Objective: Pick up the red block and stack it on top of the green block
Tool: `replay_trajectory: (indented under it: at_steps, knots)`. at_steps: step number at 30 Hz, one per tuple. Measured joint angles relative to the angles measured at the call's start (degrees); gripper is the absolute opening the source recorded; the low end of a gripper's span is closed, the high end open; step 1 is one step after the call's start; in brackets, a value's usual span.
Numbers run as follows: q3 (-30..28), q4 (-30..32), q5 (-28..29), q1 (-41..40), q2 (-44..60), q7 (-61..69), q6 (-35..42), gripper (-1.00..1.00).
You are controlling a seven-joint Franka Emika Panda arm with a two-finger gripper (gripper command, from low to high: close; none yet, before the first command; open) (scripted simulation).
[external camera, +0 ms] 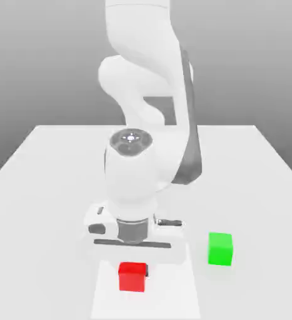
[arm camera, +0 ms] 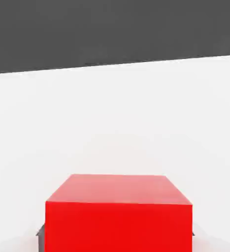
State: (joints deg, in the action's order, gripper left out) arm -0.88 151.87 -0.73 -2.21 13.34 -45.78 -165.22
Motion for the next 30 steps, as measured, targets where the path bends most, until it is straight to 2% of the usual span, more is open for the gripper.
replay_trajectory:
  at_steps: [6,13,22,25,29,30]
  knots:
    - [1.47,2.01,1.23,1.76,-9.62,3.28,7.59,-1.0]
    - [5.39,4.97,1.55,9.08,-14.77,19.04,9.77,-1.0]
    - [8.68,8.82,-1.39,19.7,-21.03,42.14,12.23,-1.0]
    - [9.26,9.1,-1.07,20.8,-17.77,44.38,8.71,-1.0]
    - [8.69,8.84,2.42,20.67,-9.89,42.27,1.16,-1.0]
    - [8.38,8.78,3.23,20.8,-8.57,41.68,-0.08,1.0]
